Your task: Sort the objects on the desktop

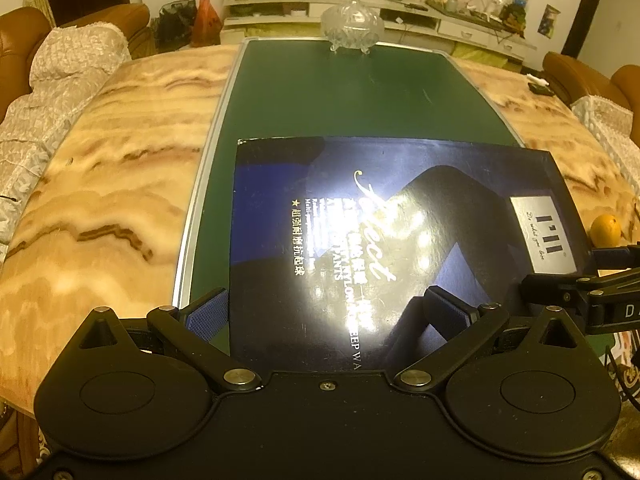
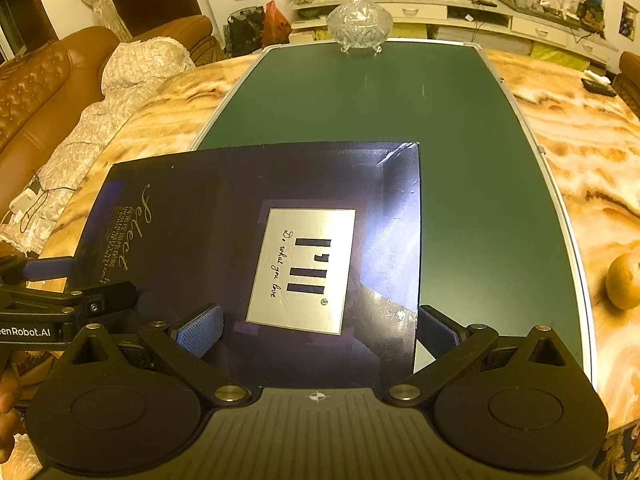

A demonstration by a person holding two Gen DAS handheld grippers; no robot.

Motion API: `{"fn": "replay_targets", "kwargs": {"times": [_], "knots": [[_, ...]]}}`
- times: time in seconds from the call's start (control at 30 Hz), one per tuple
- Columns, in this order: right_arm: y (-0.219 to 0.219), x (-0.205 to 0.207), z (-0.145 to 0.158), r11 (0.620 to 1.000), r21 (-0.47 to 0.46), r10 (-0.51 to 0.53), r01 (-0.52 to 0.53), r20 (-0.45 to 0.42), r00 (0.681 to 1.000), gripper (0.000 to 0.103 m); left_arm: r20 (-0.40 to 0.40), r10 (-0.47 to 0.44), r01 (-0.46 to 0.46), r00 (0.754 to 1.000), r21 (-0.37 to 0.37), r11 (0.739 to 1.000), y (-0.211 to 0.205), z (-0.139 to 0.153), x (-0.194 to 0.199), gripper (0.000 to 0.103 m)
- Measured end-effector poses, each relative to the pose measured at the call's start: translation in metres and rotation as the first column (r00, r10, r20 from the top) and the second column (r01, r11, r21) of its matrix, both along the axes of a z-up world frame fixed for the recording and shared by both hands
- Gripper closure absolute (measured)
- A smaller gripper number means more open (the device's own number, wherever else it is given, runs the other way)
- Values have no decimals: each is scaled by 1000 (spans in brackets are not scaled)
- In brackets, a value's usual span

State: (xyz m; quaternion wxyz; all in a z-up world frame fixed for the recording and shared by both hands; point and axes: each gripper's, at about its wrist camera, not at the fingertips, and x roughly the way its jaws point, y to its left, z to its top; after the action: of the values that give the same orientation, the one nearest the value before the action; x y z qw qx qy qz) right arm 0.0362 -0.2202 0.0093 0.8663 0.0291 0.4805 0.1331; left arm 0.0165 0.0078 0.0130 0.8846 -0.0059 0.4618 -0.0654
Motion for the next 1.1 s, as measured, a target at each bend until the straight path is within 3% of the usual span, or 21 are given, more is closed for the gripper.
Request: {"fn": "replay_targets", "kwargs": {"times": [1.1], "knots": [[-2, -11, -30, 1000, -2, -5, 5, -52, 999, 0, -58, -4, 4, 998, 6, 1000, -2, -29, -12, 0]]}}
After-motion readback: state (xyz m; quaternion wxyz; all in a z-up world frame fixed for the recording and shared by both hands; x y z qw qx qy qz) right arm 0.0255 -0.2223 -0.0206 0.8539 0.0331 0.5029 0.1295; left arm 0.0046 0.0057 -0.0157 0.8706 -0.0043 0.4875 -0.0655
